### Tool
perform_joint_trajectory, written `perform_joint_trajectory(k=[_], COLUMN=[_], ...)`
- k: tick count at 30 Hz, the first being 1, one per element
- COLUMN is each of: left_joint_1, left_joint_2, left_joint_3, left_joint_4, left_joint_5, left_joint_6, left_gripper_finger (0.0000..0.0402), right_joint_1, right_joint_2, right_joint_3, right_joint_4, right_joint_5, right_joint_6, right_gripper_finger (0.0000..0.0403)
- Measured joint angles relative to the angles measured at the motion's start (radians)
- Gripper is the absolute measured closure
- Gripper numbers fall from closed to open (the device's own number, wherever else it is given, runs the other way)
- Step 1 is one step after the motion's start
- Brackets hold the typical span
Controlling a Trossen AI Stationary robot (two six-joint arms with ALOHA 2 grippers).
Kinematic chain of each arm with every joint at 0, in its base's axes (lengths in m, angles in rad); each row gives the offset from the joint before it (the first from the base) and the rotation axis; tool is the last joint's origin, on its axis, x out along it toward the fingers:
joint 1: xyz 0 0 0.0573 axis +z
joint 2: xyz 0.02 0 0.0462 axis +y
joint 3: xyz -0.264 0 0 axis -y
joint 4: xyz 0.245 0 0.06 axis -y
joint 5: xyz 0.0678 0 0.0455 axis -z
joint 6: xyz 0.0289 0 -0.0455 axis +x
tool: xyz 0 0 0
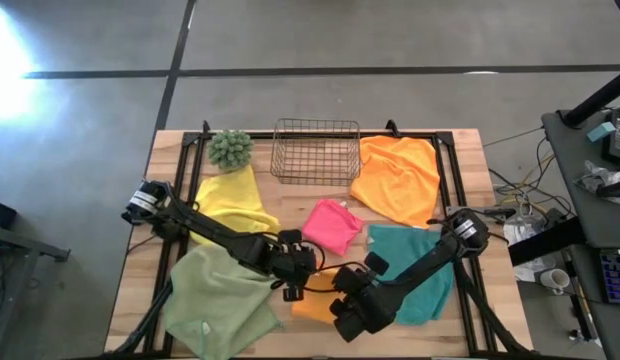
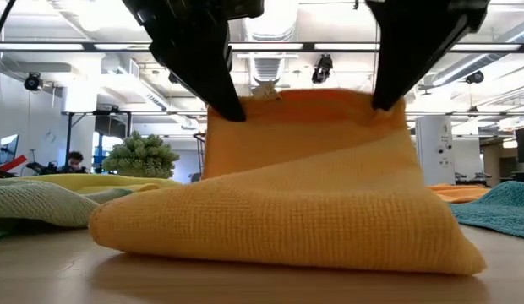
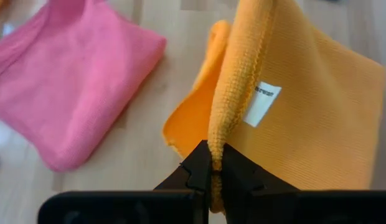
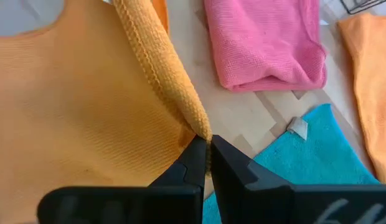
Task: Fold microfiber towels
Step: Fold the bottom orange microfiber towel
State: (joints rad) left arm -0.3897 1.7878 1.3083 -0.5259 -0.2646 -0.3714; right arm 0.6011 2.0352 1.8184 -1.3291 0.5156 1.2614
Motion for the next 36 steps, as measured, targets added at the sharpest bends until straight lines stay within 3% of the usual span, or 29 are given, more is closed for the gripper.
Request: perform_joint_trajectory(k=[4,10,18,21,25,31,36], left_joint_1=[0.005,0.018,0.04,0.012,-0.05,-0.08,-0.079], left_joint_2=[0.0,-0.001,-0.035,-0.062,-0.058,-0.004,0.033], left_joint_3=[0.0,0.012,0.094,0.085,0.036,-0.079,-0.133], left_joint_4=[-0.005,-0.018,-0.245,-0.189,-0.032,0.274,0.34], left_joint_5=[0.026,0.026,0.063,0.099,0.108,0.107,0.11], left_joint_6=[0.011,0.011,0.017,0.081,0.134,0.085,0.012], left_gripper_finger=[0.0362,0.0283,0.0199,0.0192,0.0194,0.0213,0.0237], right_joint_1=[-0.011,-0.03,-0.029,-0.021,-0.007,-0.007,-0.006], right_joint_2=[-0.016,-0.023,-0.125,-0.192,-0.254,-0.255,-0.231], right_joint_3=[0.0,-0.013,-0.063,-0.115,-0.261,-0.44,-0.505], right_joint_4=[-0.001,0.0,0.005,0.173,0.492,0.854,0.989], right_joint_5=[0.001,0.0,0.005,0.005,-0.07,-0.103,-0.185], right_joint_6=[-0.042,-0.068,-0.099,-0.206,-0.337,-0.351,-0.338], right_gripper_finger=[0.0365,0.0305,0.0258,0.026,0.0273,0.0296,0.0318])
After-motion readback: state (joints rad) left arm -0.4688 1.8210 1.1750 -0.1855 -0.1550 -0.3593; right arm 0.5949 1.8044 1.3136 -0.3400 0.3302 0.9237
